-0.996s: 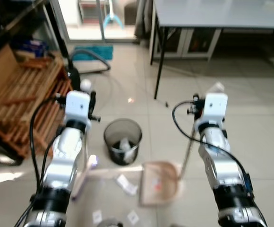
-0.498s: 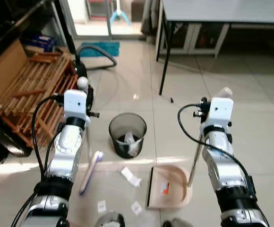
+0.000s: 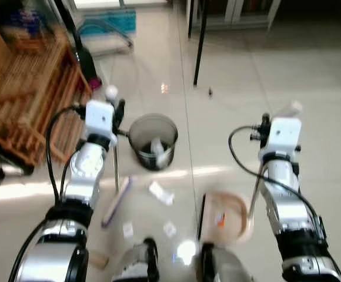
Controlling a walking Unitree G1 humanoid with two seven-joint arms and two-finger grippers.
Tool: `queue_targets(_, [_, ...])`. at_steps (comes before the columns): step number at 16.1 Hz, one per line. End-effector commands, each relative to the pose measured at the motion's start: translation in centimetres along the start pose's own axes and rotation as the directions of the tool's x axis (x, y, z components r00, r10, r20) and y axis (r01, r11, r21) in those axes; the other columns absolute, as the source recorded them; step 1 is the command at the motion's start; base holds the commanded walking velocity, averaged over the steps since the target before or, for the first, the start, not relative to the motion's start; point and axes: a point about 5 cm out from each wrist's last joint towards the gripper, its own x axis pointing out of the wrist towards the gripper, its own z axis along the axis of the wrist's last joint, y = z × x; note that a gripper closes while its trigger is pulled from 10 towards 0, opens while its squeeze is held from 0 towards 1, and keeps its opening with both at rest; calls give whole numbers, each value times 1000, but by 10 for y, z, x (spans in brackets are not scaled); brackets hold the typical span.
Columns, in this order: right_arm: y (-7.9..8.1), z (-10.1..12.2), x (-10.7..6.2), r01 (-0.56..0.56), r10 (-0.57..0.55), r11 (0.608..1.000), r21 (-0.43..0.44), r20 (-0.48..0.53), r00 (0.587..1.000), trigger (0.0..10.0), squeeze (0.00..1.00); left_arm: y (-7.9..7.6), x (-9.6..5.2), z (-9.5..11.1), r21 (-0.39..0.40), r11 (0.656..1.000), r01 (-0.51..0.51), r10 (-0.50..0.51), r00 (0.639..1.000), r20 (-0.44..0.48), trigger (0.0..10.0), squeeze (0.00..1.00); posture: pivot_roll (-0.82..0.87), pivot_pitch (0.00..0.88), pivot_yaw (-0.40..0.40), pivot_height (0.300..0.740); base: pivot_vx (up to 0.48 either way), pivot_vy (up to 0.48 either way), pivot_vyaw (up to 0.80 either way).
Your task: Sweep floor
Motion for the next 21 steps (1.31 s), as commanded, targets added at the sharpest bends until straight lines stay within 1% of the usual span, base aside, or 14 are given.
queue_targets(1, [-8,12,3,62,-63,998,17,100,993,10000,0,9,0,2,51,999,-14,13,1000,28,10000,0,22,414,74,740,0,0,0])
queue_targets(3, [-4,7,-4,70,-72,997,19,108,992,10000,0,8,3,6,49,999,-10,8,998,54,10000,0,34,415,90,740,0,0,0])
queue_targets(5, [4,7,-11,69,-73,997,31,135,988,10000,0,0,8,8,29,999,19,-21,998,65,10000,0,44,429,104,740,0,0,0])
queue_targets(7, [13,12,-15,63,-70,997,48,179,981,10000,0,-13,14,8,16,998,57,-58,996,62,10000,0,51,434,121,740,0,0,0])
queue_targets(8, [21,12,-18,29,-34,999,28,206,978,10000,0,-20,16,9,19,997,77,-78,995,63,10000,0,51,430,122,740,0,0,0])
queue_targets(9, [26,12,-21,18,-23,999,26,222,975,10000,0,-24,18,10,19,996,87,-88,994,67,10000,0,54,427,125,740,0,0,0])
queue_targets(10, [36,10,-28,-11,2,999,36,245,970,10000,0,-32,22,14,16,994,108,-109,991,79,10000,0,65,426,129,740,0,0,0])
queue_targets(13, [51,9,-37,-54,44,998,31,269,962,10000,0,-42,27,19,-9,992,125,-124,988,96,10000,0,85,428,134,740,0,0,0])
queue_targets(15, [65,6,-46,-93,84,995,24,265,961,10000,0,-50,29,21,-52,990,133,-127,986,108,10000,0,98,420,138,740,0,0,0])
queue_targets(16, [67,6,-48,-104,95,994,20,268,959,10000,0,-52,30,22,-62,989,137,-130,985,109,10000,0,100,419,139,740,0,0,0])
queue_targets(17, [71,5,-50,-115,106,993,15,272,956,10000,0,-56,31,23,-102,985,139,-128,986,109,10000,0,101,420,140,740,0,0,0])
queue_targets(19, [71,0,-50,-116,110,993,9,249,962,10000,0,-70,32,24,-242,958,153,-130,985,111,10000,0,104,412,142,740,0,0,0])
queue_targets(20, [71,-2,-50,-109,104,994,6,242,965,10000,0,-76,32,25,-285,946,156,-127,985,116,10000,0,103,411,142,740,0,0,0])
queue_targets(21, [71,-2,-49,-105,101,994,6,238,966,10000,0,-77,32,25,-298,942,154,-124,985,117,10000,0,99,407,143,740,0,0,0])
